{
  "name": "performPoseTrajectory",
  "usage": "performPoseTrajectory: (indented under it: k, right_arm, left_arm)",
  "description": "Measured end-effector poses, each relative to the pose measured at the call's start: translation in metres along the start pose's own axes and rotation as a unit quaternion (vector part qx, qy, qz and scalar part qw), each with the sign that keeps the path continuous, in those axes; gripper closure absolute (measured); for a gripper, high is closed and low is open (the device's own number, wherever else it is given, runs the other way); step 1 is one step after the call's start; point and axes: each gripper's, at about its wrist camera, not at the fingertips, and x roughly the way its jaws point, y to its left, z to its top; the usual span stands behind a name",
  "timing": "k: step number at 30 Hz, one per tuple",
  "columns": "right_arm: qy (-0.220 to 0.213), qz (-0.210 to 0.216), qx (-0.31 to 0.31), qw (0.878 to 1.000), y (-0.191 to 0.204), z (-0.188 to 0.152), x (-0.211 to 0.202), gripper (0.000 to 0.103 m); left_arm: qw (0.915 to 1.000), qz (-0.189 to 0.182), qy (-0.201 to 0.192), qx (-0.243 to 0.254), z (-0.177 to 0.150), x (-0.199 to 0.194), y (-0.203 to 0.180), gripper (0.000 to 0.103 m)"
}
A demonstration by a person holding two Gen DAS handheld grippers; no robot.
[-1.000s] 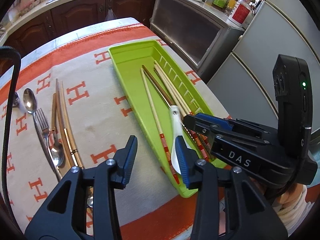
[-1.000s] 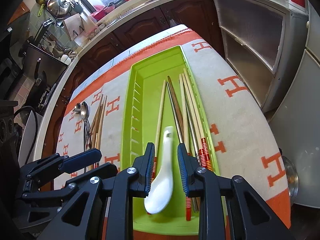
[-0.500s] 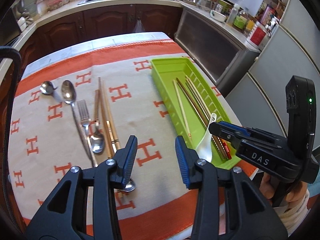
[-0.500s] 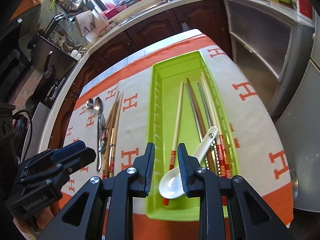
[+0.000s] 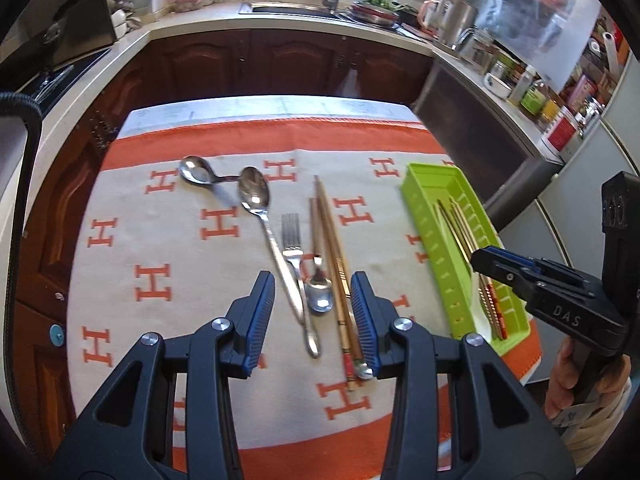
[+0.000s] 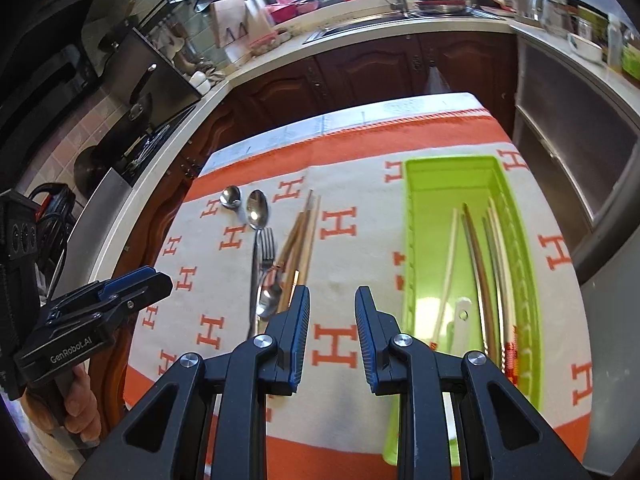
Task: Organize utensils
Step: 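Move both open tools back over the utensil pile, then grasp a metal spoon with the left tool while the right tool grasps a wooden chopstick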
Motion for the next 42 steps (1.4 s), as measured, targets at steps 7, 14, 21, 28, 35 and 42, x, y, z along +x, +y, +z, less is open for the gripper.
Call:
performPoseTrajectory:
  k: [7,14,21,28,35,42]
  right_arm:
    - [0.019,0.002,-0.028,0.999,0.037,0.031,0.032,0.08]
    - [0.048,0.002,-0.04,0.998,0.054,0.055,0.088,0.08]
    - [0.095,0.028,-0.024,0.995,0.05,0.059,0.157,0.088]
    - [0.122,0.021,-0.02,0.992,0.05,0.056,0.201,0.094]
    - [0.123,0.0,-0.021,0.992,0.048,0.056,0.223,0.096]
    - [0.112,0.006,-0.005,0.994,0.043,0.052,0.211,0.097]
  left_arm:
    - [0.9996,0.022,0.001,-0.015,0.014,0.025,0.033,0.067]
    - [0.9991,0.017,0.025,-0.029,0.027,0.076,0.052,0.067]
    - [0.9973,-0.004,0.052,-0.052,0.036,0.132,0.068,0.07]
    - [0.9958,-0.013,0.059,-0.07,0.044,0.166,0.081,0.071]
    - [0.9932,-0.026,0.062,-0.095,0.052,0.191,0.092,0.071]
    - [0.9932,-0.036,0.045,-0.101,0.061,0.207,0.093,0.071]
